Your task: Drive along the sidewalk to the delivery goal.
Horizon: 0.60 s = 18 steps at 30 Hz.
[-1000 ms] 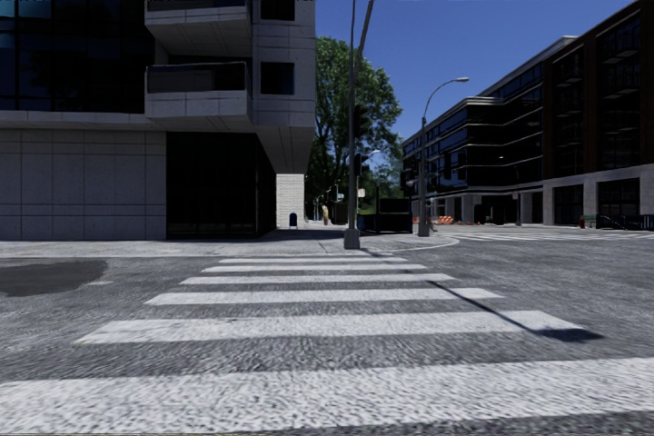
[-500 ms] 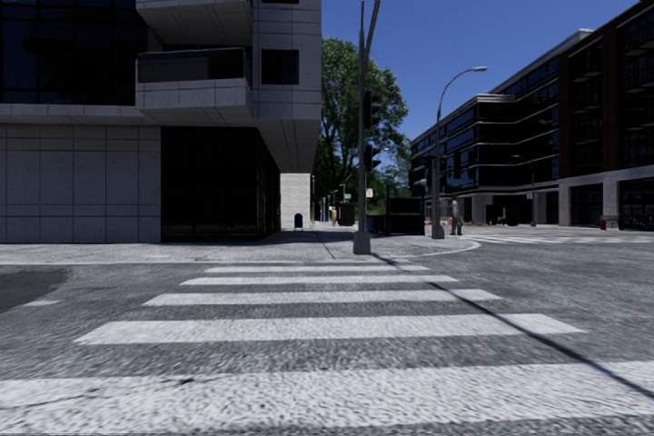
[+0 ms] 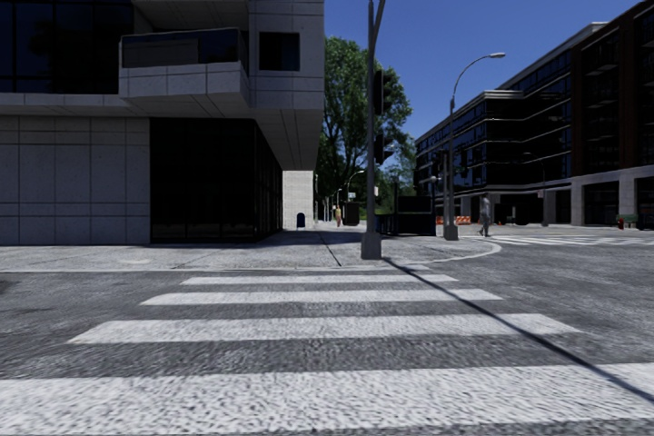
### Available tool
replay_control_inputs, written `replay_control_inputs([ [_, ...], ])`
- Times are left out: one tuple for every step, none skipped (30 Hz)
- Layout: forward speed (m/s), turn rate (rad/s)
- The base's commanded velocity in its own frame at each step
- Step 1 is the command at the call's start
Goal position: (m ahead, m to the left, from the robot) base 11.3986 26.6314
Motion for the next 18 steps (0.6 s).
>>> replay_control_inputs([
  [2.00, 0.54],
  [2.00, 0.54],
  [2.00, 1.05],
  [2.00, 1.13],
  [2.00, 0.33],
  [2.00, 0.00],
  [2.00, 0.00],
  [2.00, 0.00],
  [2.00, 0.00],
  [2.00, 0.00],
  [2.00, 0.00],
  [2.00, 0.00],
  [2.00, 0.00],
  [2.00, 0.00],
  [2.00, 0.00],
  [2.00, 0.00],
  [2.00, 0.00],
  [2.00, 0.00],
])
